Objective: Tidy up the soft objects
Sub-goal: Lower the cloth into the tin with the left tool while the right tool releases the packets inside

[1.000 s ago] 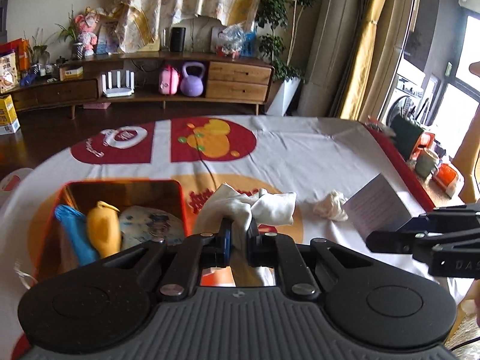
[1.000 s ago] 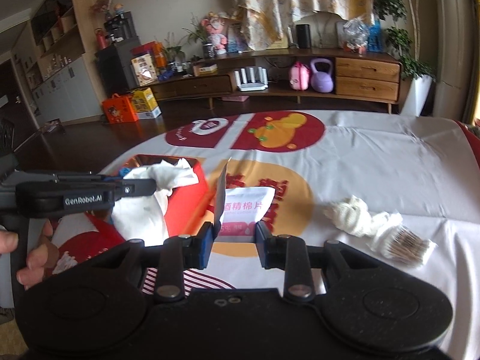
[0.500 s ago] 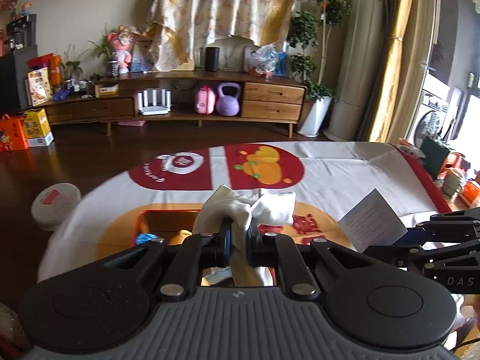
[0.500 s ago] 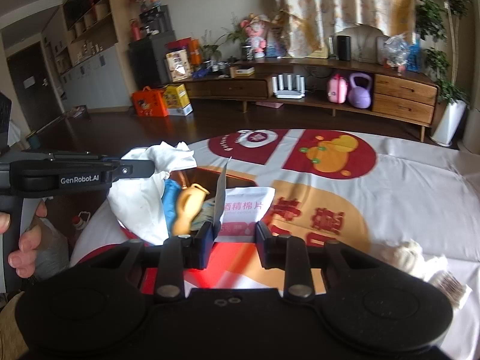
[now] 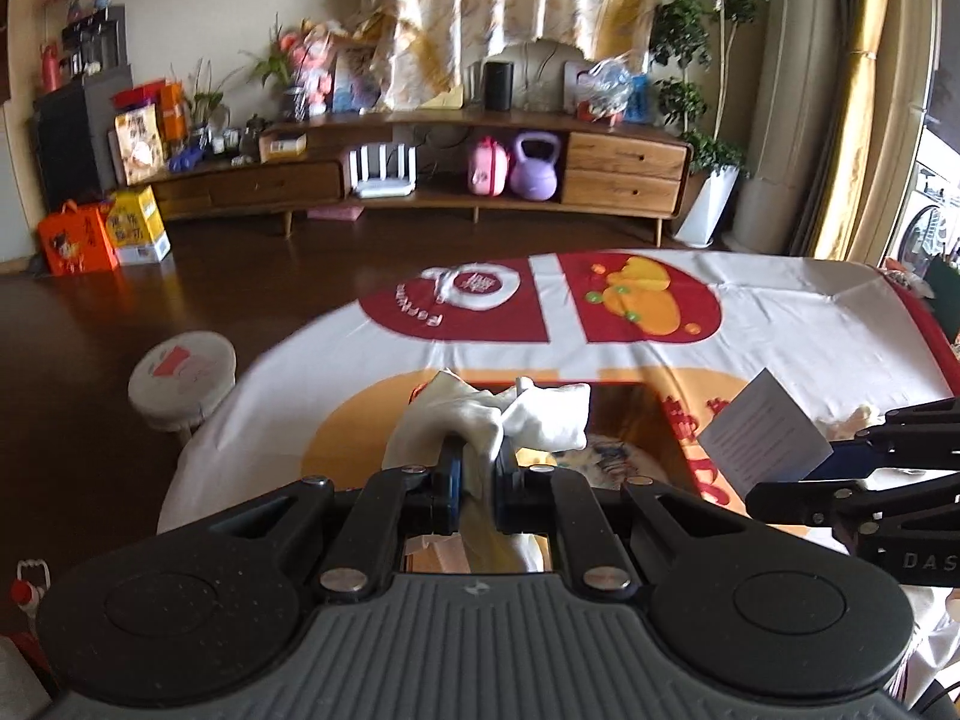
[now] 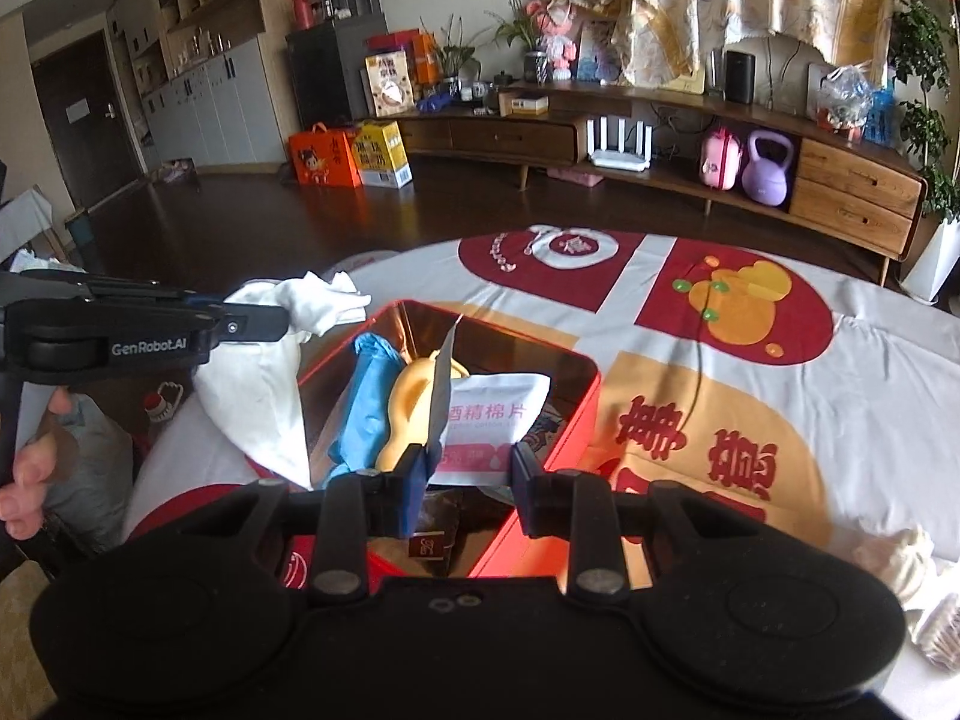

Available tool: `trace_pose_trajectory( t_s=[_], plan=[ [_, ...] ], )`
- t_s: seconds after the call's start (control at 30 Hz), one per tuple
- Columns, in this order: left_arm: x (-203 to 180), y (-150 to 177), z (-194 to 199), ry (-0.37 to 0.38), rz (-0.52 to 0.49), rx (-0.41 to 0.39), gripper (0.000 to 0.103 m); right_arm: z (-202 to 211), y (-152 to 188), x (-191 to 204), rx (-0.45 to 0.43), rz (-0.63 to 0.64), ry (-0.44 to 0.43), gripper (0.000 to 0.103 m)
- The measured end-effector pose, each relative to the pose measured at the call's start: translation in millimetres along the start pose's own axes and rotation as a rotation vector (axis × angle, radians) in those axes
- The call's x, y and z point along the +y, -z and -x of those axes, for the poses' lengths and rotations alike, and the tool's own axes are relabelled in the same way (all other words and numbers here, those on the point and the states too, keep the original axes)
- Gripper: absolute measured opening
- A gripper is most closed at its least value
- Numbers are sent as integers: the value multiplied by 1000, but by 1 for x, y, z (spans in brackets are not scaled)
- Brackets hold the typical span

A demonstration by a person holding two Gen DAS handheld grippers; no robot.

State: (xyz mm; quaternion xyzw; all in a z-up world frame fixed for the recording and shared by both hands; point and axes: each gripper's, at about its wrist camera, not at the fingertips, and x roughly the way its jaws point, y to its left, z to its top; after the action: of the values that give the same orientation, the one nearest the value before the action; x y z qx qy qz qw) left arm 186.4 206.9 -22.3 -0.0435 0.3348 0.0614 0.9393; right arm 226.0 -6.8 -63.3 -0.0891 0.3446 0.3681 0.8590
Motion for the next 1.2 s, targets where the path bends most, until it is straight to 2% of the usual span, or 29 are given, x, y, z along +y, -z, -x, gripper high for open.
trace_pose_trajectory(
  t_s=[0.23,0.57,0.9,1.2],
  plan=[
    [3,5,-21,6,-26,30,10,-35,-1,7,53,20,13,30],
    [-1,22,-55,22,-21,117,10,-71,5,10,115,39,26,30],
    [-4,37,-72,21,-20,186,10,-79,9,11,132,52,32,34],
    [-6,41,-72,16,-13,202,11,-70,11,10,126,53,18,39]
  ],
)
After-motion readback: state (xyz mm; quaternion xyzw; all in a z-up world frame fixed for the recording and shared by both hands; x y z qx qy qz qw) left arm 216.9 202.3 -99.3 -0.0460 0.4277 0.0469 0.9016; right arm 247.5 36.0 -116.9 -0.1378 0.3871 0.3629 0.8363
